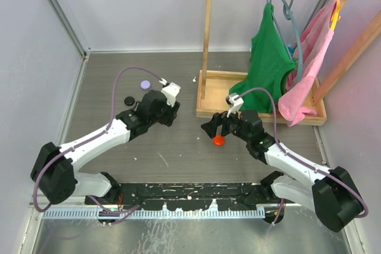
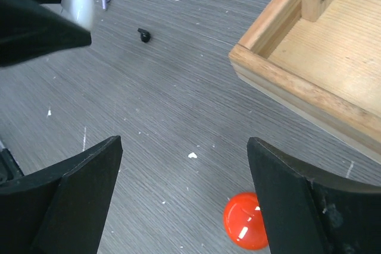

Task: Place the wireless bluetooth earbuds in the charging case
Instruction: Pick up the charging case at the center of the board.

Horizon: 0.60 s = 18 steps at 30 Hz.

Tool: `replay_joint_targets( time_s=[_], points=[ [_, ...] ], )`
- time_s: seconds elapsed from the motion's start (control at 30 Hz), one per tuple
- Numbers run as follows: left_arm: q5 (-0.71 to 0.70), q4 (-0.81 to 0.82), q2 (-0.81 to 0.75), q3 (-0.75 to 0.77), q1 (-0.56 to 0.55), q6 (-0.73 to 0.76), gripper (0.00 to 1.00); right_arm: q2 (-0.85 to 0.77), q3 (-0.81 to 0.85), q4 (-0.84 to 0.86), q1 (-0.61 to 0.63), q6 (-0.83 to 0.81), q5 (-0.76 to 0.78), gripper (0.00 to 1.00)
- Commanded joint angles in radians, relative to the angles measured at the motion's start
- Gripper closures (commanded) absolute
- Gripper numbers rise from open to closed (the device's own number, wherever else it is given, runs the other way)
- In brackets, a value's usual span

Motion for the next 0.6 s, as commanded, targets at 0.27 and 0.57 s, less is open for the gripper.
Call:
replay_joint_targets(
  time_s=[0.27,0.57],
  points=[
    [0.053,0.387,-0.203,-0.181,-0.176,0.363,0.57,0.06,0.15,0.087,-0.004,0.113,-0.179,0.18],
    [0.127,0.475,-0.244,-0.229,-0.253,0.521,0.57,0.087,0.194,0.15,-0.003,0.194,-0.297,0.26]
  ],
)
